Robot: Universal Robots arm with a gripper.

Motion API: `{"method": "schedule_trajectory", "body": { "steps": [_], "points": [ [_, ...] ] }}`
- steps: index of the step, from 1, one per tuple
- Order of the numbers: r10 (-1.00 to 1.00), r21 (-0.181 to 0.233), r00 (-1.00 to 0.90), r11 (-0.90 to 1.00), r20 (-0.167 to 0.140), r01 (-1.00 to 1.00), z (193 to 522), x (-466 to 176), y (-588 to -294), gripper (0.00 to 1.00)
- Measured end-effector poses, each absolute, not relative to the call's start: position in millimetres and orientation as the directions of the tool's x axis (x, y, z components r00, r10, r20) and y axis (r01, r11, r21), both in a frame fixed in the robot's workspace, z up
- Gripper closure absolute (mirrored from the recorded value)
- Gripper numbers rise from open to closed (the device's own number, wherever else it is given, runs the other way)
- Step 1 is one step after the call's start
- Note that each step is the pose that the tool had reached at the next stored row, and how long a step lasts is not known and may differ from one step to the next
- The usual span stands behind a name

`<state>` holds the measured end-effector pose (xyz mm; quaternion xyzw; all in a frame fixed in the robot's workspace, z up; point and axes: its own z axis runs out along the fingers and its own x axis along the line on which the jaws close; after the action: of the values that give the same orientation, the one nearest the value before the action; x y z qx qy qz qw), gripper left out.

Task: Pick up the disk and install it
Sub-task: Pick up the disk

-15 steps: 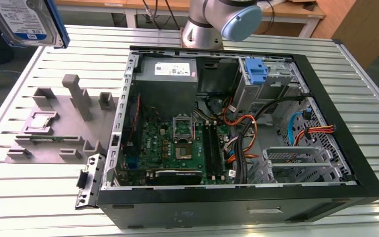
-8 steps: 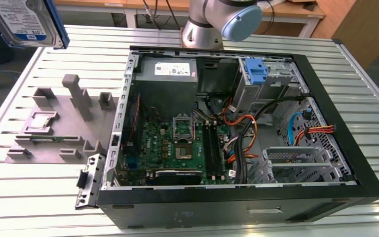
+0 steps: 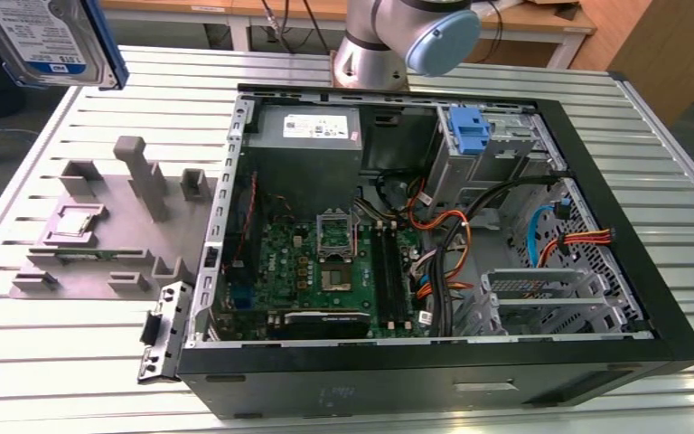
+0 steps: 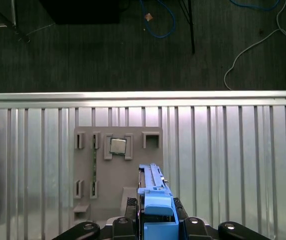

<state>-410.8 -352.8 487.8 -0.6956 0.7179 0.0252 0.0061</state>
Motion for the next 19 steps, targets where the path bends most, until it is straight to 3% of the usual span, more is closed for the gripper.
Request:
{"method": "schedule_trajectory", "body": {
  "steps": [19],
  "points": [
    [-0.999,0.027,-0.032,0.031,-0.038,-0.999,487.8,-407.1,-364.3,0.63]
  ]
}}
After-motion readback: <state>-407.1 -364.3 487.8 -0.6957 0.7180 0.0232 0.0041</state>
